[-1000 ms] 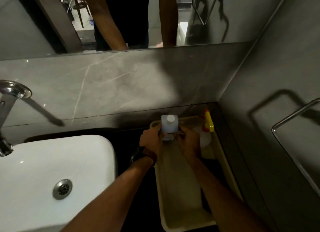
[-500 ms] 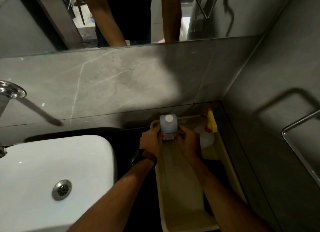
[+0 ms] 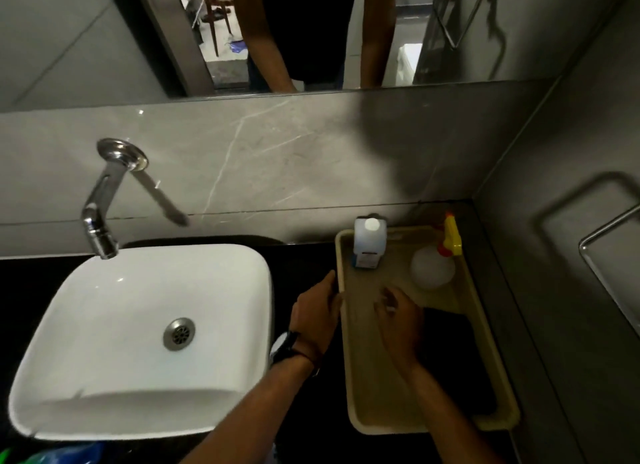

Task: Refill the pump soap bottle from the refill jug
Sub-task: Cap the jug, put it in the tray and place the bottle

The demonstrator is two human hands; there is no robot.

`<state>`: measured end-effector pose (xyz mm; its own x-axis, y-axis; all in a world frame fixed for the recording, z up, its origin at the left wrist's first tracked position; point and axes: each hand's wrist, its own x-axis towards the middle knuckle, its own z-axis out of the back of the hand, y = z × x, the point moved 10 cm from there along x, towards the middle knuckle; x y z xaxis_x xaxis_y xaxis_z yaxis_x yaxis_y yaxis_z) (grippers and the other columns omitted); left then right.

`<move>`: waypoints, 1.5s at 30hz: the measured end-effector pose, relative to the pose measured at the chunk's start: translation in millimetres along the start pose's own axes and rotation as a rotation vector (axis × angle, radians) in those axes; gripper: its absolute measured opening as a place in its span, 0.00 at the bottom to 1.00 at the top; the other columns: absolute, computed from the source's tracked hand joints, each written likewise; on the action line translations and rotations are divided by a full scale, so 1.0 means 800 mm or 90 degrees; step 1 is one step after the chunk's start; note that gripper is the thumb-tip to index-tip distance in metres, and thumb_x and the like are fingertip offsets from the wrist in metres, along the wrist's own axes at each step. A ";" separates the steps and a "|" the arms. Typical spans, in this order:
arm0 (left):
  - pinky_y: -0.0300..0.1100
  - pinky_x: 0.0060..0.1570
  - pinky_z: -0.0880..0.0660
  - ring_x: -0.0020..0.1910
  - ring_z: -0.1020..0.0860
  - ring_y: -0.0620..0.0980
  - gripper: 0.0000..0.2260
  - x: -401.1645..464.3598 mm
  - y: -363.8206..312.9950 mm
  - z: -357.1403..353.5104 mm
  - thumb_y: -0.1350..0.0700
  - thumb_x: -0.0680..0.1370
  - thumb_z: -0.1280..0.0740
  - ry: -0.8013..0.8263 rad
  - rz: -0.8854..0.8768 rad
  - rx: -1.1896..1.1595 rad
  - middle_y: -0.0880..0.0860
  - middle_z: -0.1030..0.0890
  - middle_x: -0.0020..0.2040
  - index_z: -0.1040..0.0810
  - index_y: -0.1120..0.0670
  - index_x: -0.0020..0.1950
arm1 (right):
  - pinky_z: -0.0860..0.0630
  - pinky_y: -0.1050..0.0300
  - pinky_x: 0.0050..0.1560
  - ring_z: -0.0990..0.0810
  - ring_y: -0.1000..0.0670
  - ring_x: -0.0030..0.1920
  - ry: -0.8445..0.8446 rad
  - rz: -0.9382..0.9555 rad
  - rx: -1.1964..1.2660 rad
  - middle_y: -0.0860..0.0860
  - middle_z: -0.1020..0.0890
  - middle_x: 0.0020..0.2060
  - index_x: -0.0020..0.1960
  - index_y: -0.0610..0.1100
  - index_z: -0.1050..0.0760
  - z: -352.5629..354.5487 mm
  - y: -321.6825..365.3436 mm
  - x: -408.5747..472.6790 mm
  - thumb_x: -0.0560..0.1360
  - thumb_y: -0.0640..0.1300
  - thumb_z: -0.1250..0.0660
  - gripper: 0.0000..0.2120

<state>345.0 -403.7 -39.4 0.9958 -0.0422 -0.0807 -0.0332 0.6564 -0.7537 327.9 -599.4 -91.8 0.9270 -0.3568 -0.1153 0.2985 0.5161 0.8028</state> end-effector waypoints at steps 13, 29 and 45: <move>0.34 0.58 0.23 0.55 0.18 0.39 0.13 -0.276 0.124 0.140 0.52 0.78 0.29 -0.125 0.083 -0.112 0.47 0.15 0.56 0.17 0.53 0.61 | 0.31 0.80 0.53 0.20 0.65 0.47 0.178 0.129 -0.051 0.65 0.18 0.47 0.52 0.55 0.15 -0.127 0.087 -0.307 0.76 0.44 0.25 0.08; 0.38 0.51 0.24 0.52 0.19 0.47 0.15 -0.505 0.485 0.362 0.57 0.78 0.29 -0.416 0.463 -0.269 0.51 0.16 0.56 0.21 0.52 0.64 | 0.26 0.72 0.59 0.18 0.60 0.58 0.430 0.084 0.049 0.55 0.19 0.63 0.78 0.50 0.32 -0.457 0.226 -0.532 0.78 0.40 0.27 0.31; 0.40 0.62 0.26 0.62 0.22 0.47 0.20 -0.417 0.535 0.421 0.60 0.79 0.32 -0.331 0.323 -0.330 0.46 0.19 0.62 0.24 0.44 0.69 | 0.21 0.58 0.65 0.18 0.64 0.59 0.361 0.174 0.086 0.58 0.15 0.58 0.68 0.53 0.22 -0.525 0.283 -0.543 0.79 0.38 0.30 0.20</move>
<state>27.4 144.8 -115.2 0.7593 0.5902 -0.2741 -0.3894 0.0747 -0.9180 88.1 -0.3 -105.4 0.9528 0.2596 -0.1575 0.0373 0.4149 0.9091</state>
